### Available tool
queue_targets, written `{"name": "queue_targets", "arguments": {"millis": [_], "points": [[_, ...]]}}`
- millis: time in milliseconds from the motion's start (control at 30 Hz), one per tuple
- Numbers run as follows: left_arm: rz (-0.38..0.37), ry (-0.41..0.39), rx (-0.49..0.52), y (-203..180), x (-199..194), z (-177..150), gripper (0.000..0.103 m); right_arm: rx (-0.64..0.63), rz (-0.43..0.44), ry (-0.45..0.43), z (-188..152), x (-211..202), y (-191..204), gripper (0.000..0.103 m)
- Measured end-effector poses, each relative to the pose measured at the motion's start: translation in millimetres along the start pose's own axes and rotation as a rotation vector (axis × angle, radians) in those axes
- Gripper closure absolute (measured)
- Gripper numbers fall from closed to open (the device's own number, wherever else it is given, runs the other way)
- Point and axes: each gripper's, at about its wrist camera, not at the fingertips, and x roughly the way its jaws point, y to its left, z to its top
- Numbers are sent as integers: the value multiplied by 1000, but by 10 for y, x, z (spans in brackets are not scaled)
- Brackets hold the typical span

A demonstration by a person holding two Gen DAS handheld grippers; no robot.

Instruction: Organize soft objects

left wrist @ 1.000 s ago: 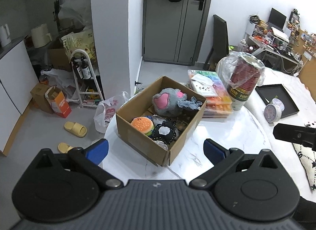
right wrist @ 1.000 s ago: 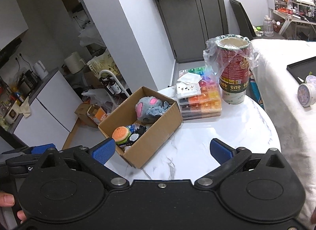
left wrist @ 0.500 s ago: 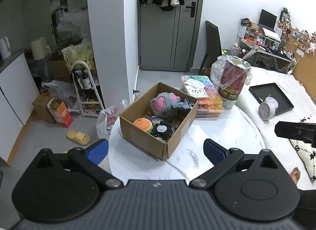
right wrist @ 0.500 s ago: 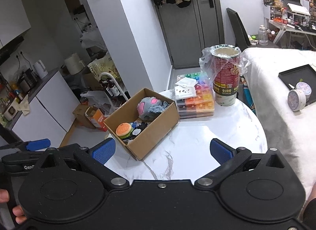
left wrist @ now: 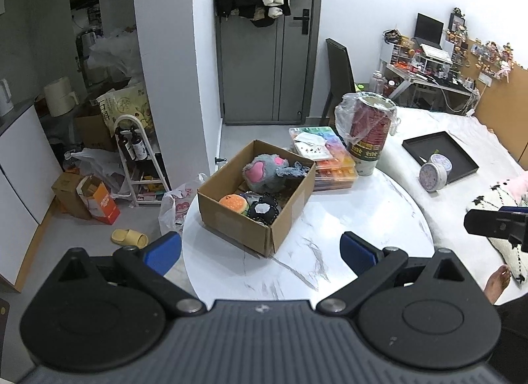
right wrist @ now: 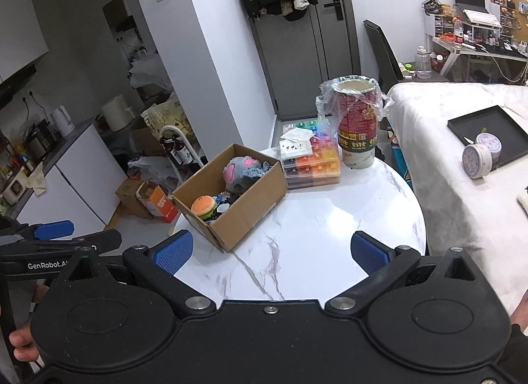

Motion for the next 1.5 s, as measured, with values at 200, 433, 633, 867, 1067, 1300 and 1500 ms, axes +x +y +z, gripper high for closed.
{"name": "queue_targets", "arguments": {"millis": [200,433,633,867,1067,1300,1500], "points": [[-11,-10,22,-56,-46,-23,1,7,2,-11,-63,-71,6,0],[-29,-10,25,-95,-74,-50,1,3,1,-8,-87,-70,17,0],[-28,-8,19,-93,-71,-67,1,2,5,1,-96,-60,26,0],[-32,2,11,-96,-40,-87,1,2,2,2,-109,-50,20,0],[-32,5,6,-90,-36,-99,1,3,2,4,-113,-55,17,0],[-32,5,5,-76,-27,-114,1,-4,3,6,-137,-55,15,0],[-32,5,4,-75,-31,-110,1,-4,4,5,-139,-51,25,0]]}}
